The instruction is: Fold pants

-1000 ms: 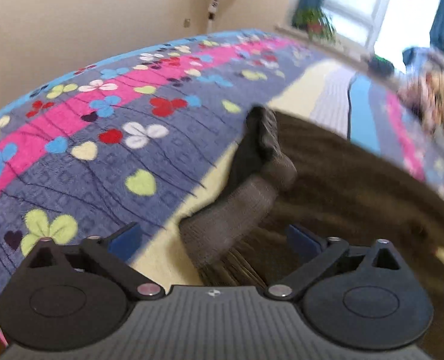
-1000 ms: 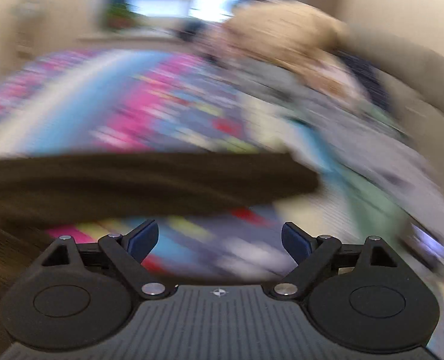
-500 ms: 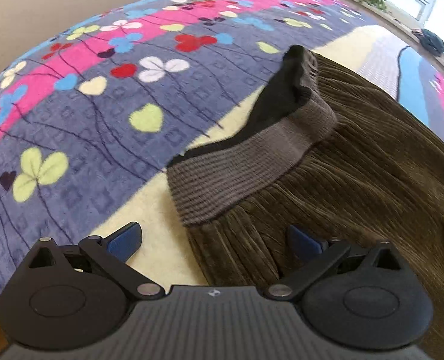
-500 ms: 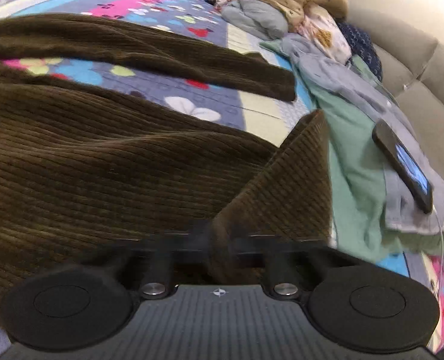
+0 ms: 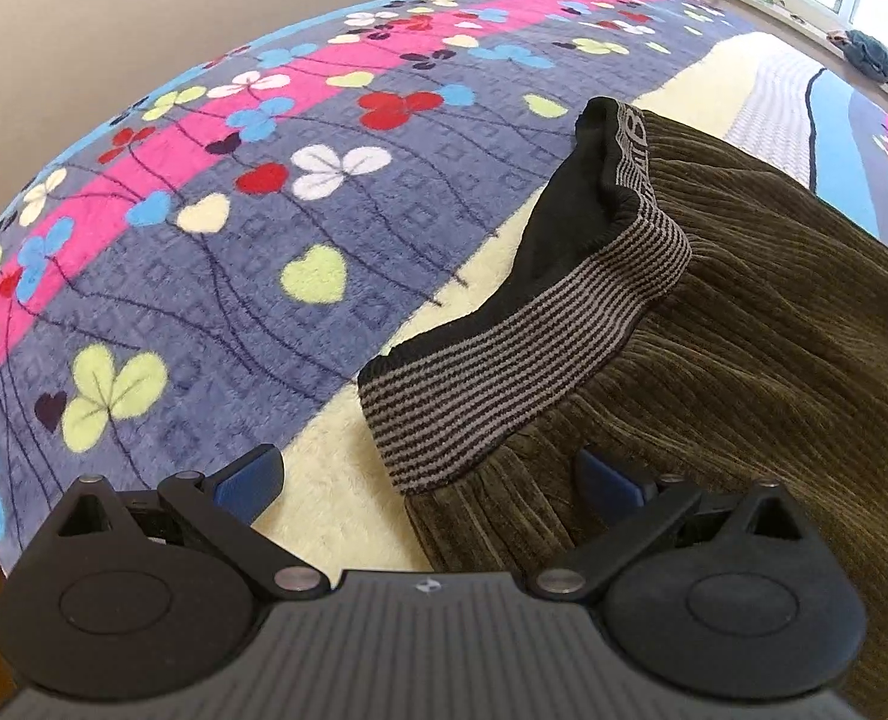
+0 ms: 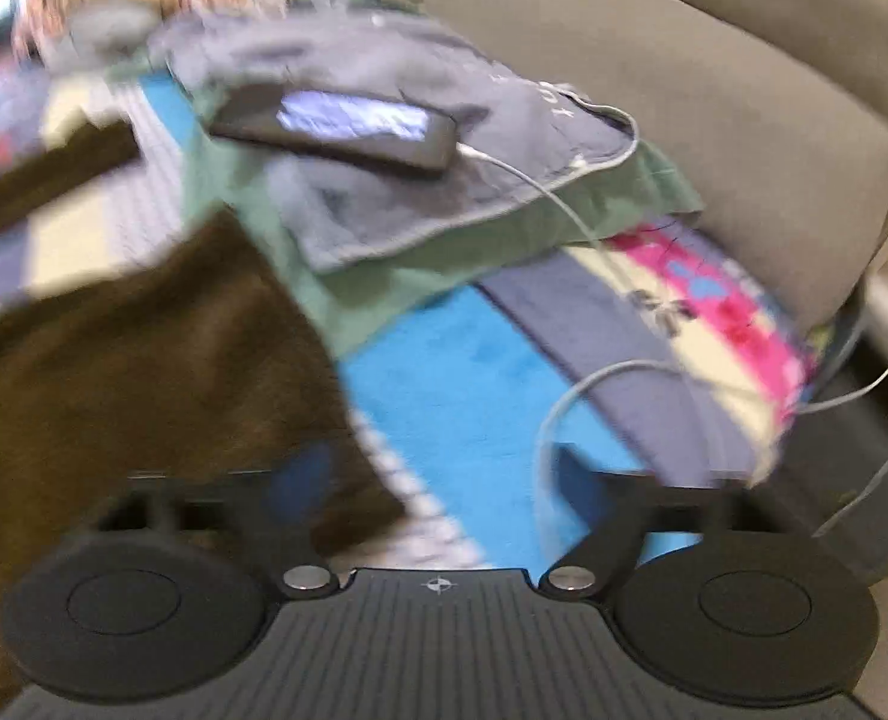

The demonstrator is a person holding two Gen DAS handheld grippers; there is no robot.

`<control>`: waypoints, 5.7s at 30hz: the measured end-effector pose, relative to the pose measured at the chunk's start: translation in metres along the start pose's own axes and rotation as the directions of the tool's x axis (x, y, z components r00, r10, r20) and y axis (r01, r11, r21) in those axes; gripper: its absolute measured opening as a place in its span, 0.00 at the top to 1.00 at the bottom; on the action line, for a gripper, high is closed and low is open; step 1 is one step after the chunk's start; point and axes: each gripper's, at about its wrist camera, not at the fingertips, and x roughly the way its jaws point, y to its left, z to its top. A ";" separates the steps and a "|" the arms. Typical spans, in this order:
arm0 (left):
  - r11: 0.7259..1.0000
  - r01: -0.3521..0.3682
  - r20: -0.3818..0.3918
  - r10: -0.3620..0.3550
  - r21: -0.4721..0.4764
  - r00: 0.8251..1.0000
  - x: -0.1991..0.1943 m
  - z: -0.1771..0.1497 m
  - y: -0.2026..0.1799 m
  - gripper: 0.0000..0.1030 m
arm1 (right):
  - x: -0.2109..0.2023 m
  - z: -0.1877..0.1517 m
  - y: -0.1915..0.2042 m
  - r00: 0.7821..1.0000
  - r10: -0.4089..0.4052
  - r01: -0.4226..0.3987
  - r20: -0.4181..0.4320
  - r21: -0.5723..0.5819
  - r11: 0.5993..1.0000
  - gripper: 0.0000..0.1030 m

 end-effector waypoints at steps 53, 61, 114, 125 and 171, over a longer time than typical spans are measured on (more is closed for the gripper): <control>0.508 0.341 -0.126 -0.410 0.791 0.903 -0.030 -0.015 -0.342 0.42 | 0.232 0.196 0.248 0.969 0.231 -0.213 -0.087 0.176 0.961 0.43; 0.406 0.363 -0.160 -0.454 0.839 0.877 -0.029 -0.025 -0.331 0.43 | 0.213 0.210 0.226 1.000 0.023 -0.023 -0.014 0.016 1.000 1.00; 0.402 0.400 -0.233 -0.403 0.824 0.885 0.123 0.193 -0.255 0.53 | 0.271 0.259 0.484 0.989 0.146 -0.150 -0.039 -0.155 0.976 0.93; 0.500 0.260 0.016 -0.482 0.826 0.876 0.006 0.161 -0.218 0.81 | 0.177 0.294 0.408 0.956 0.293 -0.291 0.009 -0.097 0.952 0.94; 0.884 0.193 0.090 -0.254 0.425 0.963 -0.288 -0.112 -0.058 0.00 | -0.270 0.040 -0.007 0.777 0.618 -0.608 0.121 -0.110 0.786 0.14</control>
